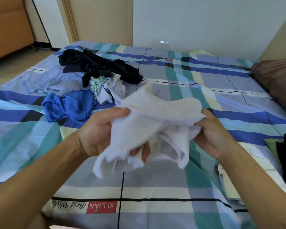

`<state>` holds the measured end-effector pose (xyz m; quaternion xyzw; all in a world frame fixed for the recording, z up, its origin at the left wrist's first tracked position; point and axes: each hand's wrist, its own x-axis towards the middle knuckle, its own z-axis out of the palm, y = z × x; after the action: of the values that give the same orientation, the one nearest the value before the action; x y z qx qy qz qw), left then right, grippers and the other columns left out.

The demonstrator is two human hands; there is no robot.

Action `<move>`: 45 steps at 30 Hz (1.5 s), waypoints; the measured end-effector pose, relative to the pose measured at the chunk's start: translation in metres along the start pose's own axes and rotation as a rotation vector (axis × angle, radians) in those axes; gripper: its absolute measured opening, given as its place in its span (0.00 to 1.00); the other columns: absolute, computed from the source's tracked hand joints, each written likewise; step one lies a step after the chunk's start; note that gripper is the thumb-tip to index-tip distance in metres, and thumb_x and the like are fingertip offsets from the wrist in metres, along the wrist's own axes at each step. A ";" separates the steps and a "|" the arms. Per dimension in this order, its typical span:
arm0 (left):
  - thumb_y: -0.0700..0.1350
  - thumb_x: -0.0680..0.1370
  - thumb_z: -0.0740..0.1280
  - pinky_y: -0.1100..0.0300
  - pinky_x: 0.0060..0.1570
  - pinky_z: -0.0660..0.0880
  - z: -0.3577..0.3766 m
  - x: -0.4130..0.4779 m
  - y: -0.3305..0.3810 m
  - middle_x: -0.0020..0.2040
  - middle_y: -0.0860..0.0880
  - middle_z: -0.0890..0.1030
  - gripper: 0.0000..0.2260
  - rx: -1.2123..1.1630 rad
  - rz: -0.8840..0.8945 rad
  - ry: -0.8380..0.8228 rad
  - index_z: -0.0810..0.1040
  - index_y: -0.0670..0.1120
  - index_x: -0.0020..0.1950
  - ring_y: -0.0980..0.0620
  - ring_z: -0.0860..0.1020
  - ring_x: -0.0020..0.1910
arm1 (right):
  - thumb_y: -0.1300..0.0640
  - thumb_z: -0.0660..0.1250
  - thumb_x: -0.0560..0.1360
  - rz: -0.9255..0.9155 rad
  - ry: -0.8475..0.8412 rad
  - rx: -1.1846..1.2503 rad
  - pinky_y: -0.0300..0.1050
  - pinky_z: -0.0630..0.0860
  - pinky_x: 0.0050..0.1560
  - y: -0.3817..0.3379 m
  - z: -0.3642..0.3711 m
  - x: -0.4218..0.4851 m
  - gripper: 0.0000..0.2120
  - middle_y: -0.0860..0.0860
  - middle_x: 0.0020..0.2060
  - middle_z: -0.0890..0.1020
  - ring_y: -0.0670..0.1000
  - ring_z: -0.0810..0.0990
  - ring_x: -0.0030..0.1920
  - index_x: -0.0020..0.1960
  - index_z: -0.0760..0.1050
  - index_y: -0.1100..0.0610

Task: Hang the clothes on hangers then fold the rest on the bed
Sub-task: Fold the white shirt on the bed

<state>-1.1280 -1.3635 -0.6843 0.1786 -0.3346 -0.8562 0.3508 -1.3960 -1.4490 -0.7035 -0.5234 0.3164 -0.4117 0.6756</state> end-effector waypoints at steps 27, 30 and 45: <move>0.42 0.72 0.73 0.59 0.51 0.79 0.067 -0.021 0.111 0.56 0.44 0.81 0.20 0.932 0.190 0.294 0.75 0.39 0.62 0.47 0.80 0.54 | 0.70 0.72 0.64 -0.040 -0.496 -0.380 0.41 0.81 0.46 -0.166 0.034 -0.013 0.15 0.53 0.44 0.86 0.51 0.85 0.46 0.48 0.83 0.59; 0.44 0.77 0.73 0.60 0.52 0.79 0.059 -0.028 0.123 0.54 0.51 0.85 0.10 1.453 0.009 0.366 0.82 0.48 0.58 0.52 0.83 0.54 | 0.56 0.85 0.57 -0.022 -0.498 -0.396 0.41 0.81 0.45 -0.171 0.022 -0.010 0.22 0.54 0.43 0.84 0.50 0.84 0.44 0.46 0.81 0.59; 0.58 0.80 0.63 0.45 0.64 0.60 0.077 -0.024 0.256 0.43 0.39 0.84 0.22 2.854 0.460 0.760 0.82 0.40 0.59 0.43 0.77 0.44 | 0.49 0.73 0.76 -0.509 0.016 -1.839 0.51 0.67 0.36 -0.262 0.020 0.029 0.16 0.50 0.26 0.72 0.51 0.69 0.29 0.33 0.73 0.50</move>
<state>-1.0299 -1.4471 -0.4491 0.5133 -0.7791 0.3525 0.0730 -1.4248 -1.4954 -0.4453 -0.8999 0.3975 -0.1401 -0.1124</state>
